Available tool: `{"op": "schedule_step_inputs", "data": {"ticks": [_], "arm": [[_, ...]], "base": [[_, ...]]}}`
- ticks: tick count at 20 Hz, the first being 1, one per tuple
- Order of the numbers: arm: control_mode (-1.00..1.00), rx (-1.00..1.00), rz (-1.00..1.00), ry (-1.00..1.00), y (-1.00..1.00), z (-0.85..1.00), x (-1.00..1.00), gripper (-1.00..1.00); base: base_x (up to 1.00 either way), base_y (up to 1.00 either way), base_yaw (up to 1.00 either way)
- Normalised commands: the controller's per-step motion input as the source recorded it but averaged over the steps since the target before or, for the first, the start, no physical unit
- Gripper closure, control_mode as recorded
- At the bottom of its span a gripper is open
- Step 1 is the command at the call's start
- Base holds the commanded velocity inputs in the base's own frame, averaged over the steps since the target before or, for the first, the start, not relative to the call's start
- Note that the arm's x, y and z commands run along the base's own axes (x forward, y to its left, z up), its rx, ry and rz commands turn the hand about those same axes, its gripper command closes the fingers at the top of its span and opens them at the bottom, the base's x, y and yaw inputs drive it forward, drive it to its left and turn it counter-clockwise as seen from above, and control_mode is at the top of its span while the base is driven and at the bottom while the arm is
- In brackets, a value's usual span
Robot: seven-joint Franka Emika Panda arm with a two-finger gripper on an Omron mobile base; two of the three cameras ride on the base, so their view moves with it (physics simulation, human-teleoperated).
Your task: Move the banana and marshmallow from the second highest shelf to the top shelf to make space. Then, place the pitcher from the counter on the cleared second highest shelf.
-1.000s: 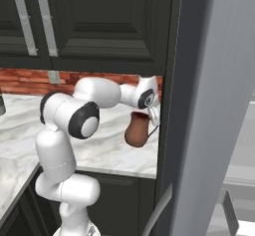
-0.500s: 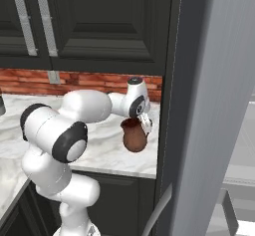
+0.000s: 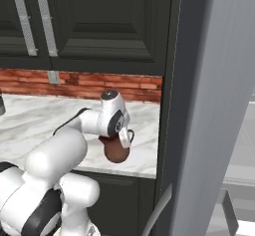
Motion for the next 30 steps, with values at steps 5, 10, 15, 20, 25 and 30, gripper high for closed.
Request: {"op": "schedule_step_inputs", "data": {"ticks": [5, 10, 15, 20, 25, 30], "arm": [[-1.0, 0.16, -0.09, -0.04, 0.46, 0.41, -0.77, 1.0], [-1.0, 0.2, -0.26, -0.15, 0.5, 0.4, -0.66, 1.0], [-1.0, 0.23, -0.31, -0.04, 0.41, 0.65, -0.57, 1.0], [-1.0, 0.32, -0.33, 0.0, 0.21, 0.78, -0.41, 1.0], [-1.0, 0.3, -0.41, -0.01, 0.26, 0.3, -0.22, 1.0], [-1.0, 0.11, -0.6, -0.03, 0.4, 0.0, -0.09, 1.0]], "base": [[0.0, 0.0, 0.0], [0.0, 0.0, 0.0], [0.0, 0.0, 0.0], [0.0, 0.0, 0.0], [0.0, 0.0, 0.0], [0.0, 0.0, 0.0]]}}
